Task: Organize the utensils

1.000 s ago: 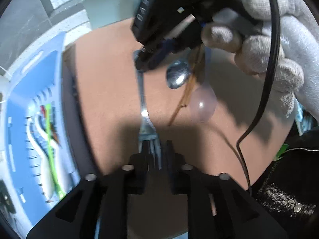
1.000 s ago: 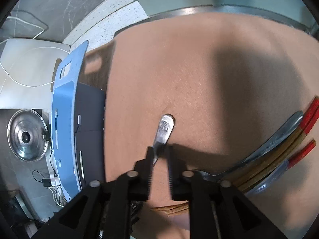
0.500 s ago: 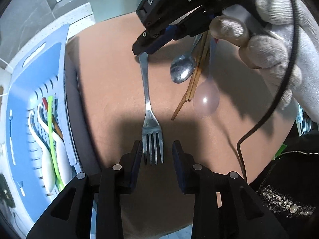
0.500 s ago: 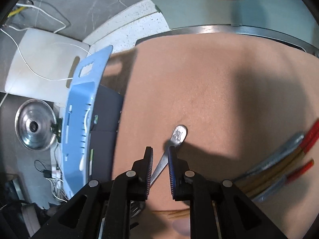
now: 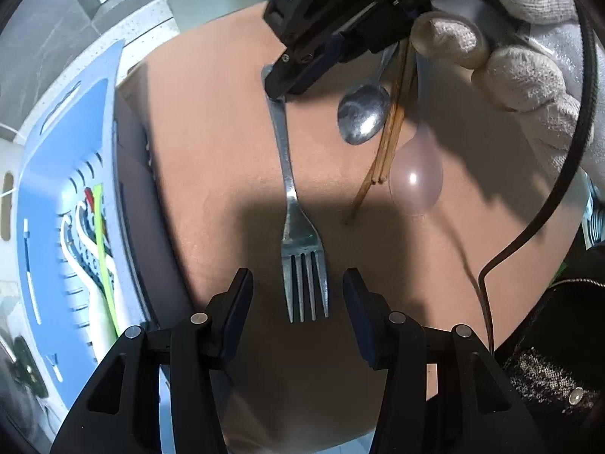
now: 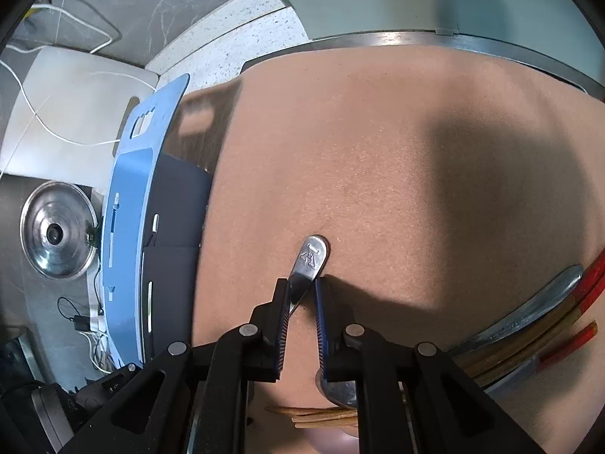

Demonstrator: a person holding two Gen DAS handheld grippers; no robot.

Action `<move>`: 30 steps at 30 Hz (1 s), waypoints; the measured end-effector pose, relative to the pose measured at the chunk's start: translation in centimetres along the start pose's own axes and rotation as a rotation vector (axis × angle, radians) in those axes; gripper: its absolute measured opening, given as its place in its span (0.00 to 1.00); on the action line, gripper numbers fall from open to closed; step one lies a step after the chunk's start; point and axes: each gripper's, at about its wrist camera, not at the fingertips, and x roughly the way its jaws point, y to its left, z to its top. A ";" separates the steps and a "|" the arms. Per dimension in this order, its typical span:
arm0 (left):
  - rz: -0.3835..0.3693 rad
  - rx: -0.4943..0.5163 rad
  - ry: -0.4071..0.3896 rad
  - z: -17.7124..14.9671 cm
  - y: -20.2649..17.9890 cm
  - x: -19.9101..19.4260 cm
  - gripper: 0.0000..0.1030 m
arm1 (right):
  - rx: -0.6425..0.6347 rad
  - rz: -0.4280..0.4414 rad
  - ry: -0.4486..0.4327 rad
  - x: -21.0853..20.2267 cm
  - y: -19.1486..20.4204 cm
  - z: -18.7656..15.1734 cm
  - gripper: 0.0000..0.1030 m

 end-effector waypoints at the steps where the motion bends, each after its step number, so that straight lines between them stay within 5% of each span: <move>1: 0.006 0.009 0.003 0.1 -0.1 0.2 0.47 | -0.002 -0.001 0.001 0.0 0.0 0.0 0.10; 4: 0.008 0.029 0.012 0.4 -0.3 0.5 0.46 | 0.010 0.011 0.009 -0.1 -0.2 0.2 0.10; 6: 0.008 0.044 0.018 0.5 -0.4 0.6 0.33 | 0.027 0.031 0.015 -0.1 -0.6 0.3 0.10; 9: -0.008 0.054 0.022 0.7 -0.8 0.7 0.26 | 0.058 0.070 0.020 -0.2 -1.2 0.3 0.13; 16: -0.007 0.044 0.034 1.3 -1.8 0.9 0.26 | 0.061 0.104 0.021 -0.5 -1.5 -0.3 0.13; 20: -0.019 -0.003 0.037 2.4 -1.6 1.6 0.38 | 0.062 0.119 0.028 -0.5 -1.7 -0.3 0.13; 30: -0.095 -0.031 0.037 3.7 -1.3 3.0 0.31 | 0.074 0.189 0.050 -1.0 -2.6 -0.7 0.16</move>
